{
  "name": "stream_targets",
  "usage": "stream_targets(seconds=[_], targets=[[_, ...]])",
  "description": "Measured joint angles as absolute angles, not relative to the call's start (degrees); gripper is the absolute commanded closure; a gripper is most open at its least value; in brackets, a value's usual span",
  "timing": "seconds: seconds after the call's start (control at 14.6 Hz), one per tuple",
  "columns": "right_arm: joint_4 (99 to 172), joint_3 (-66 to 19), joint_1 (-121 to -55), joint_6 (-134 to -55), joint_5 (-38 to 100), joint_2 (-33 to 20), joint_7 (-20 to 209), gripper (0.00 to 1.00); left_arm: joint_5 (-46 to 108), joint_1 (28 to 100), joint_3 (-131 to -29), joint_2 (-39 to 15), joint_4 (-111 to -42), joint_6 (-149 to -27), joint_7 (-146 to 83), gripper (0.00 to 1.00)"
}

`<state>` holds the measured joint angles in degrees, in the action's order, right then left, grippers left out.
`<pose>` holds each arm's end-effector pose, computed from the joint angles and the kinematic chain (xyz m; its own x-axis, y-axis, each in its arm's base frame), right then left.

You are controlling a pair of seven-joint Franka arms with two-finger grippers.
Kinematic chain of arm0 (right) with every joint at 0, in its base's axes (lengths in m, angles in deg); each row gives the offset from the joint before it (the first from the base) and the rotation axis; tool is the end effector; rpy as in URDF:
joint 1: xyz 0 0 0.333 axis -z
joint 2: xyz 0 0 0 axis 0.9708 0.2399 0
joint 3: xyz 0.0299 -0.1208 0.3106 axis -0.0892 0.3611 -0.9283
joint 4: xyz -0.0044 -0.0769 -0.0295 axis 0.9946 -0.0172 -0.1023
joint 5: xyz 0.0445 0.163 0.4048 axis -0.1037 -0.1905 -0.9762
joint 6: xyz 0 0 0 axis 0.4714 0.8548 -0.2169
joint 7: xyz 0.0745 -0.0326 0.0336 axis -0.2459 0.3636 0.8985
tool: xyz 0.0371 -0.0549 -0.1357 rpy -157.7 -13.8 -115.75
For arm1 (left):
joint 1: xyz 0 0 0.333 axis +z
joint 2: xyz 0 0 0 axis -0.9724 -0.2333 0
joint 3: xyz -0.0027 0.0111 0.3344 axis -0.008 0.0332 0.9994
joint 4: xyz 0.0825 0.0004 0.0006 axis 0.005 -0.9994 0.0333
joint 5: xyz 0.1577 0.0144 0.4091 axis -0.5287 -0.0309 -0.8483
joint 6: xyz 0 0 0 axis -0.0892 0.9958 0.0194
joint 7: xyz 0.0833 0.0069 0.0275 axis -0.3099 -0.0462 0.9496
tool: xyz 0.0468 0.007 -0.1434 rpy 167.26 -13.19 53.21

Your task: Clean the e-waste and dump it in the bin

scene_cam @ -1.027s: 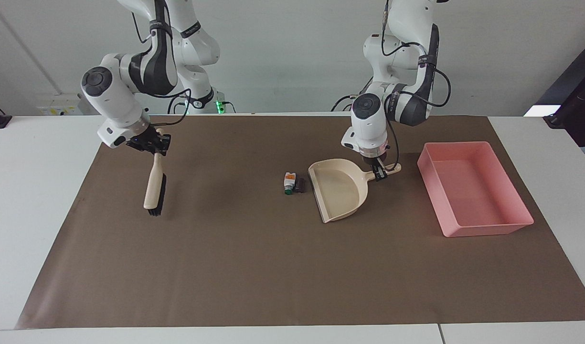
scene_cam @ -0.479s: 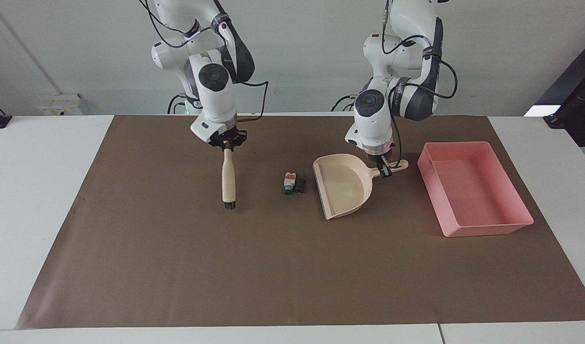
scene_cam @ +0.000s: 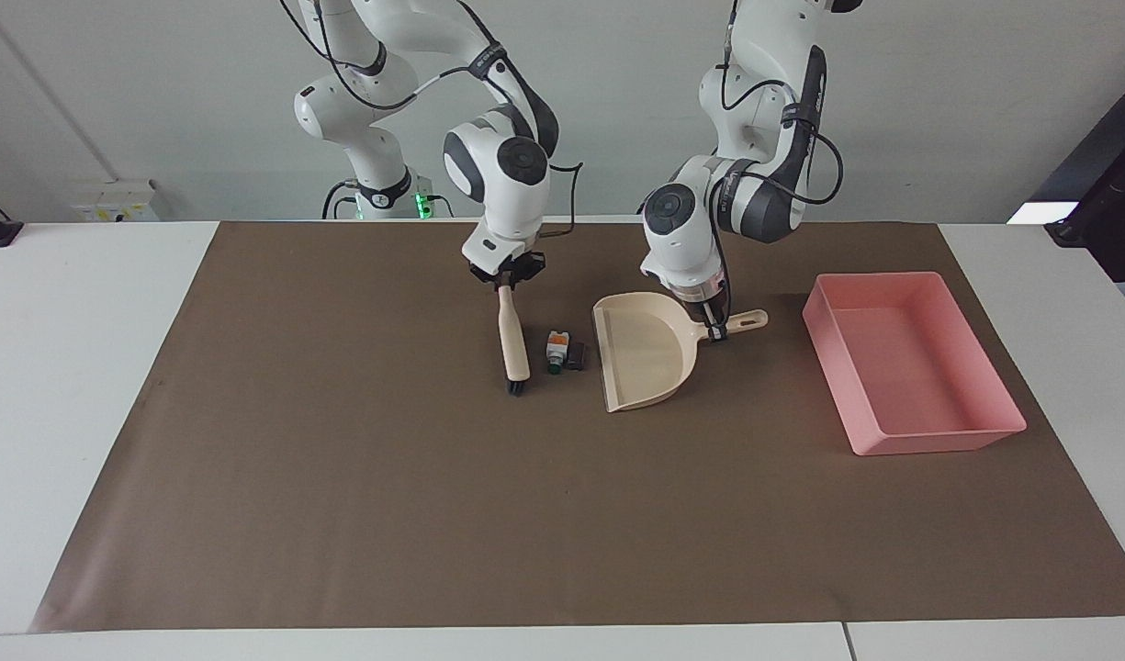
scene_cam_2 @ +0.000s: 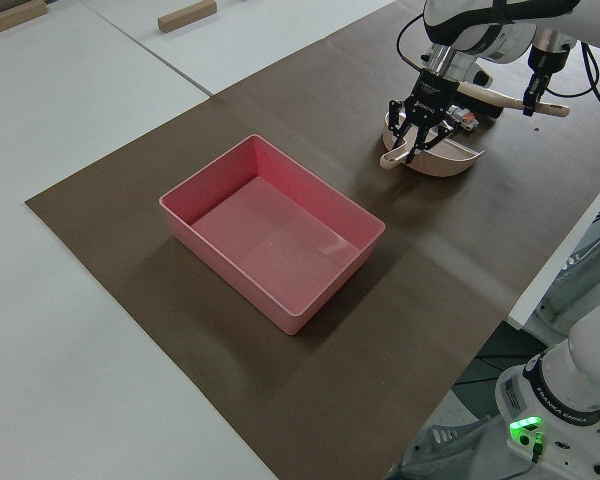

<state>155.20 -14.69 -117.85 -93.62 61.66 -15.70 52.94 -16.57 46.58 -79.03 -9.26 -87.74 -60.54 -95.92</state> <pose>0.4237 0.3610 0.2820 0.9782 0.1043 -0.1794 0.1278 -0.9839 0.1246 0.4984 -0.2642 0.2945 -0.0457 -0.9039 -0.4252 -0.9987 0.0323 0.0386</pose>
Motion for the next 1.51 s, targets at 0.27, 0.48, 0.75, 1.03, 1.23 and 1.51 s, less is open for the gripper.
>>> stream_targets(seconds=[0.27, 0.48, 0.75, 1.03, 1.23, 1.51], targets=[[144.7, -16.2, -121.4, -95.0, 54.5, -7.3, 51.8, 1.00, -16.7, 46.3, -79.0, -9.3, -87.9, -60.5, -95.8, 1.00], [142.1, -18.8, -121.6, -102.3, 39.7, -5.3, 59.7, 1.00, -16.7, 46.3, -79.0, -9.3, -88.1, -60.5, -95.6, 1.00], [140.6, -18.4, -121.2, -101.6, 35.4, -6.5, 61.7, 1.00, -16.7, 46.3, -78.9, -9.3, -88.1, -61.2, -95.6, 1.00], [140.4, -17.6, -114.7, -87.4, 44.0, -16.7, 54.3, 1.00, -15.5, 48.5, -78.8, -9.3, -89.2, -65.2, -96.2, 1.00], [140.6, -17.4, -107.3, -76.9, 51.8, -23.3, 53.7, 1.00, -10.9, 51.0, -78.7, -9.1, -89.4, -67.3, -100.8, 1.00], [142.3, -17.2, -94.7, -69.7, 59.4, -26.1, 61.5, 1.00, -7.8, 55.5, -78.6, -6.9, -89.2, -68.1, -108.0, 1.00]])
